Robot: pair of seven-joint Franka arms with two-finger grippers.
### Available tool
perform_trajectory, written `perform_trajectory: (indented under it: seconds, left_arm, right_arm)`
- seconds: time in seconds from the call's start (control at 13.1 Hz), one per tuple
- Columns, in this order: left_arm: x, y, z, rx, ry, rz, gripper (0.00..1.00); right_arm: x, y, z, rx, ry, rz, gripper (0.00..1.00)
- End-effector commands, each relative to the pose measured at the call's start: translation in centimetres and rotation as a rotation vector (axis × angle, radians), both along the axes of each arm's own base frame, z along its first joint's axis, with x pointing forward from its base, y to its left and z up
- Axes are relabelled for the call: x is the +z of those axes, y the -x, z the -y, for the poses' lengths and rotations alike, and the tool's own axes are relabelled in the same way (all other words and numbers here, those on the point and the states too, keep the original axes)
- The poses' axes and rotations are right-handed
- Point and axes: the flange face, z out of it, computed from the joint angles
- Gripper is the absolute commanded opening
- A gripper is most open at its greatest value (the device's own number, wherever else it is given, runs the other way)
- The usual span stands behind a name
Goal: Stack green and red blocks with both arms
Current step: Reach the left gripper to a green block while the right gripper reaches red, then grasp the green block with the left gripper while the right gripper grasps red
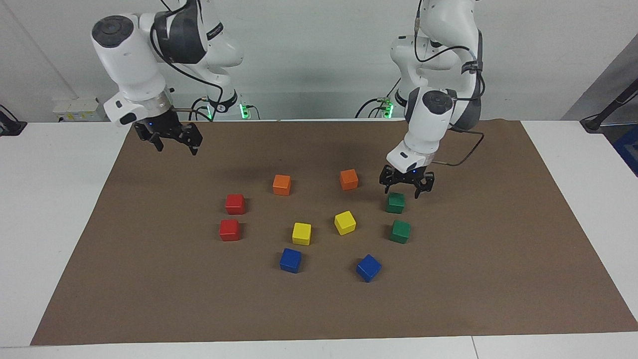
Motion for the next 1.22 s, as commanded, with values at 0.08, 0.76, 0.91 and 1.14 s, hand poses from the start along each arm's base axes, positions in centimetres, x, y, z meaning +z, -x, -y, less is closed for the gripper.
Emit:
perform_trajectory:
  seconds: [0.08, 0.76, 0.91, 1.14]
  left_arm:
    - [-1.0, -0.6, -0.3, -0.058, -0.010, 0.014, 1.00]
    - [-5.3, -0.3, 0.4, -0.011, -0.021, -0.038, 1.00]
    - [-5.2, 0.4, 0.9, -0.007, -0.035, -0.078, 1.00]
    - [-4.7, 0.7, 0.9, 0.031, -0.039, -0.092, 1.00]
  right_arm:
    - [-4.4, -0.7, -3.3, -0.044, -0.059, -0.001, 1.00]
    - [-13.6, -1.9, -6.0, 0.049, -0.064, 0.015, 1.00]
    - [-14.6, -2.3, -6.1, 0.097, -0.065, 0.024, 1.00]
    - [-15.7, -2.4, -6.0, 0.127, -0.057, 0.014, 1.00]
